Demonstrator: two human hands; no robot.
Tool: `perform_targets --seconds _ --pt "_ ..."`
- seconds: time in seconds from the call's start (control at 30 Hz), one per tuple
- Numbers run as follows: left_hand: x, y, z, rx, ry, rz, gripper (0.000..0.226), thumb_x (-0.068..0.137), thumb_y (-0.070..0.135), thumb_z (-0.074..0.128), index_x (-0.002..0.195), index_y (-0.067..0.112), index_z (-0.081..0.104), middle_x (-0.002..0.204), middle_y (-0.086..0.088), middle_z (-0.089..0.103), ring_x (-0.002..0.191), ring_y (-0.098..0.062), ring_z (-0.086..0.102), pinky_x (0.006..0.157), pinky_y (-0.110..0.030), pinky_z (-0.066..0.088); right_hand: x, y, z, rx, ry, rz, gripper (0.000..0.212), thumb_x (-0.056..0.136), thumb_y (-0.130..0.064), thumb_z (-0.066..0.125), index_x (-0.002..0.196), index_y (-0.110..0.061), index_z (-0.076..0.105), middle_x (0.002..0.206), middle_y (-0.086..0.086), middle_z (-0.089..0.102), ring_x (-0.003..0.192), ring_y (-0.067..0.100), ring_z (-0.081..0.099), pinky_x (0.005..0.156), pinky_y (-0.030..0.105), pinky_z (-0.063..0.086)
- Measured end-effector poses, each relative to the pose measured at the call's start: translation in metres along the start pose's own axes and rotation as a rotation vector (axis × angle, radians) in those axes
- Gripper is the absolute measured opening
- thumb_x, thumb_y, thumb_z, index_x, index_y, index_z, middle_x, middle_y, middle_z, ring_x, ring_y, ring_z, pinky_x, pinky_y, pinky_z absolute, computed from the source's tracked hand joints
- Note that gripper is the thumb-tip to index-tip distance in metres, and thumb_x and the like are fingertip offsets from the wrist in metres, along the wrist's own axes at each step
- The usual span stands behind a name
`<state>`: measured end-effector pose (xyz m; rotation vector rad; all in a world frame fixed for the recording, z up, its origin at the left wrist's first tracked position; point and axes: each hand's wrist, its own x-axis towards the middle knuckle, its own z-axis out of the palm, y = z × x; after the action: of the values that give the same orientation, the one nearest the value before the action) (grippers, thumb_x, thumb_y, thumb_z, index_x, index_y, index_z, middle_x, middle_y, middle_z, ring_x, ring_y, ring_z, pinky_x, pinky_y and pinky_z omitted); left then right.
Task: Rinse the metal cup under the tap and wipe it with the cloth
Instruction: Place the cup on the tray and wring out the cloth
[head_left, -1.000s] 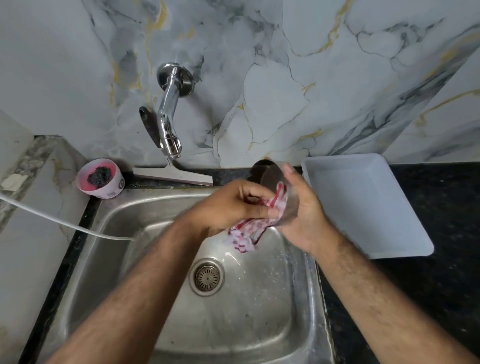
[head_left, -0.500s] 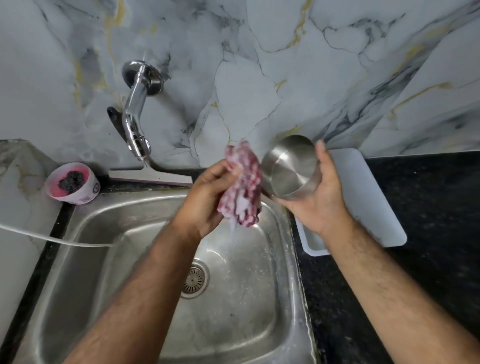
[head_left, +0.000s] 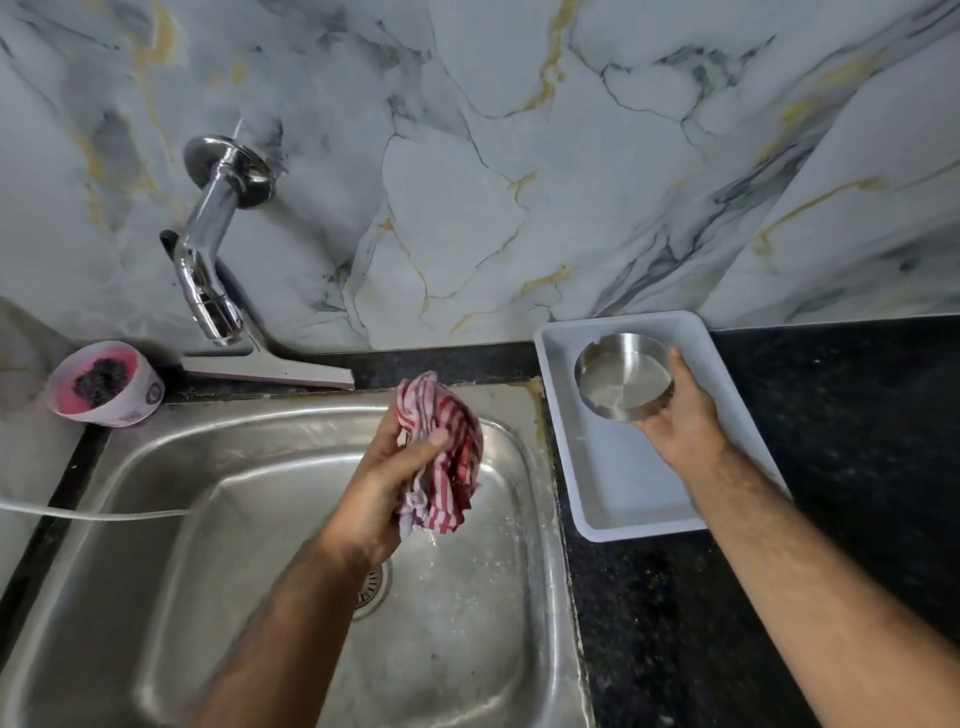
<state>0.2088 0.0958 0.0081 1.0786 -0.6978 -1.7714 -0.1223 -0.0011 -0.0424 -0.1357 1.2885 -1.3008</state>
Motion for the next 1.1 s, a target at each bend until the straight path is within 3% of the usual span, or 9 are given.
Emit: perform_targets --seconds 0.13,0.27,0.43,0.53,0.63,0.73,0.8,0.93,1.1 --pt "-0.003 -0.008 0.005 0.129 -0.046 -0.009 0.067 0.083 0.006 0.081 0.141 0.03 0.06 0.133 -0.016 0.071 0.121 -0.038 0.07 0.096 -0.054 0.06 0.014 -0.004 -0.007 -0.185 0.079 -0.068 0.03 0.102 -0.052 0.066 0.106 -0.022 0.073 0.118 0.005 0.075 0.108 0.027 0.071 0.077 0.044 0.061" --pt "-0.002 -0.009 0.006 0.279 -0.089 -0.032 0.071 0.079 0.013 0.087 0.14 0.036 0.058 0.132 -0.01 0.073 0.122 -0.036 0.069 0.1 -0.055 0.058 0.024 -0.002 -0.019 -0.564 0.271 -0.258 0.036 0.102 -0.045 0.067 0.084 -0.015 0.075 0.103 0.017 0.078 0.103 0.037 0.072 0.09 0.055 0.062" --pt "0.003 -0.001 0.02 0.419 -0.141 -0.033 0.072 0.077 0.014 0.085 0.141 0.033 0.058 0.13 -0.012 0.074 0.12 -0.035 0.071 0.104 -0.063 0.054 0.003 -0.003 -0.023 -1.144 0.33 -0.67 0.036 0.105 -0.026 0.066 0.114 0.007 0.075 0.112 0.027 0.078 0.113 0.046 0.07 0.096 0.048 0.055" --pt "0.008 0.014 0.039 0.545 -0.248 -0.021 0.065 0.078 0.011 0.08 0.138 0.028 0.06 0.126 -0.015 0.074 0.115 -0.04 0.071 0.1 -0.061 0.056 -0.029 -0.006 -0.018 -1.15 0.165 -0.973 0.029 0.101 -0.018 0.072 0.124 0.0 0.074 0.12 0.018 0.076 0.114 0.032 0.07 0.098 0.047 0.058" --pt "0.018 0.03 0.068 0.675 -0.435 -0.017 0.056 0.081 -0.001 0.074 0.133 0.019 0.064 0.118 -0.01 0.076 0.109 -0.031 0.074 0.092 -0.044 0.06 -0.074 -0.002 0.008 -0.621 -0.297 -0.529 0.039 0.105 -0.035 0.066 0.123 -0.001 0.075 0.105 0.001 0.084 0.1 0.011 0.077 0.089 0.044 0.062" --pt "0.027 0.042 0.106 0.88 -0.535 0.032 0.055 0.085 -0.007 0.072 0.129 0.024 0.066 0.111 0.006 0.078 0.101 -0.013 0.076 0.081 -0.026 0.061 -0.099 -0.003 0.013 -0.391 -0.619 0.044 0.077 0.102 -0.071 0.039 0.132 -0.01 0.075 0.135 0.019 0.076 0.13 0.035 0.069 0.11 0.056 0.054" --pt "0.031 0.047 0.127 1.162 -0.436 0.212 0.047 0.085 0.012 0.075 0.126 0.032 0.066 0.107 0.006 0.073 0.093 -0.017 0.075 0.064 -0.028 0.062 -0.103 -0.012 0.003 -0.389 -0.635 0.132 0.083 0.096 -0.08 0.036 0.133 -0.016 0.075 0.138 0.02 0.075 0.133 0.039 0.067 0.11 0.055 0.054" --pt "0.033 0.027 0.165 2.011 -0.16 0.683 0.06 0.089 0.03 0.071 0.145 0.024 0.05 0.135 -0.012 0.053 0.109 -0.034 0.063 0.077 -0.044 0.059 -0.101 -0.034 -0.019 -0.33 -0.554 0.154 0.083 0.082 -0.071 0.07 0.137 -0.009 0.07 0.135 0.023 0.075 0.127 0.038 0.071 0.106 0.05 0.059" --pt "0.032 -0.005 0.181 1.794 -0.436 0.829 0.069 0.083 0.043 0.067 0.149 0.027 0.054 0.156 -0.014 0.045 0.125 -0.035 0.052 0.101 -0.044 0.052 -0.081 -0.054 -0.047 -0.211 -0.598 0.135 0.04 0.091 -0.024 0.08 0.127 -0.009 0.075 0.118 0.019 0.079 0.103 0.031 0.077 0.084 0.046 0.068"
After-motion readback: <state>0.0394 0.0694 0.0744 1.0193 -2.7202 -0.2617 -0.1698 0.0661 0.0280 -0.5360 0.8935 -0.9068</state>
